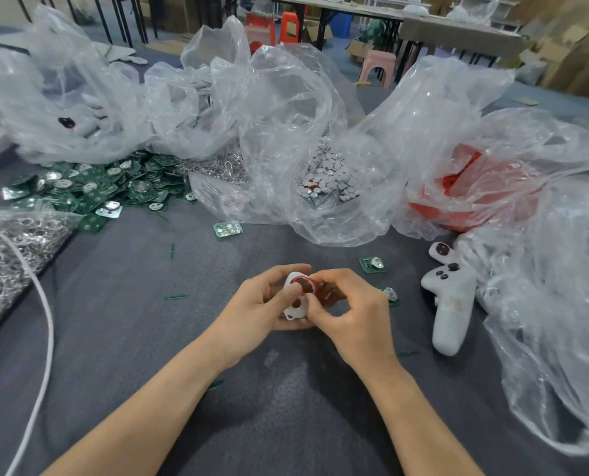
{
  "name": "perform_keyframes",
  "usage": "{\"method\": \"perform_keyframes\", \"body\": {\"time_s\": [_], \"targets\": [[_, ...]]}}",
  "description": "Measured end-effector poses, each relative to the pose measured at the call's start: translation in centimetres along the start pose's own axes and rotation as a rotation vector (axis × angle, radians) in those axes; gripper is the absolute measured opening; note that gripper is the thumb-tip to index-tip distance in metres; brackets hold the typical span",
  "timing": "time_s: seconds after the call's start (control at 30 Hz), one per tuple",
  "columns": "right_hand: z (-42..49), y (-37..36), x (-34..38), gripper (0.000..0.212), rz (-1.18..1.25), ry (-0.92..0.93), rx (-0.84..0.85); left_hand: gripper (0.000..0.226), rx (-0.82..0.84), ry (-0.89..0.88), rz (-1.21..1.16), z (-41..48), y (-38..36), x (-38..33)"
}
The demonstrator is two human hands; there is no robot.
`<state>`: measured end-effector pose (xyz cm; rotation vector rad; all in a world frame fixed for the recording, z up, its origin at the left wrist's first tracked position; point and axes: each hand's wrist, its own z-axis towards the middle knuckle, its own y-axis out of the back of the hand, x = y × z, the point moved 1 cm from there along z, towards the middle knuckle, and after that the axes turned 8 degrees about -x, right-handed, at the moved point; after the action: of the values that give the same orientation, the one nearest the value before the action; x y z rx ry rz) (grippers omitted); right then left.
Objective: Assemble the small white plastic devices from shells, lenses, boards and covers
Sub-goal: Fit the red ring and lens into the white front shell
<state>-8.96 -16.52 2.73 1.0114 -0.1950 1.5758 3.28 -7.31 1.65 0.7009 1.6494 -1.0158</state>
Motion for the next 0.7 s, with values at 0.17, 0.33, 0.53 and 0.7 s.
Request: {"method": "perform_keyframes", "body": {"time_s": [0.17, 0.33, 0.53, 0.7], "targets": [[-0.09, 0.12, 0.08, 0.02, -0.008, -0.003, -0.022, 0.039, 0.023, 0.009, -0.046, -0.02, -0.08, -0.04], [-0.11, 0.15, -0.04, 0.017, 0.013, -0.042, -0.027, 0.04, 0.032, 0.043, -0.086, 0.06, -0.12, 0.02], [-0.11, 0.3, 0.02, 0.02, -0.017, -0.005, 0.003, 0.043, 0.047, 0.061, -0.111, 0.08, -0.03, -0.03], [-0.08, 0.37, 0.24, 0.019, -0.039, 0.026, -0.006, 0.045, 0.054, 0.067, -0.134, 0.08, -0.07, -0.07]]}}
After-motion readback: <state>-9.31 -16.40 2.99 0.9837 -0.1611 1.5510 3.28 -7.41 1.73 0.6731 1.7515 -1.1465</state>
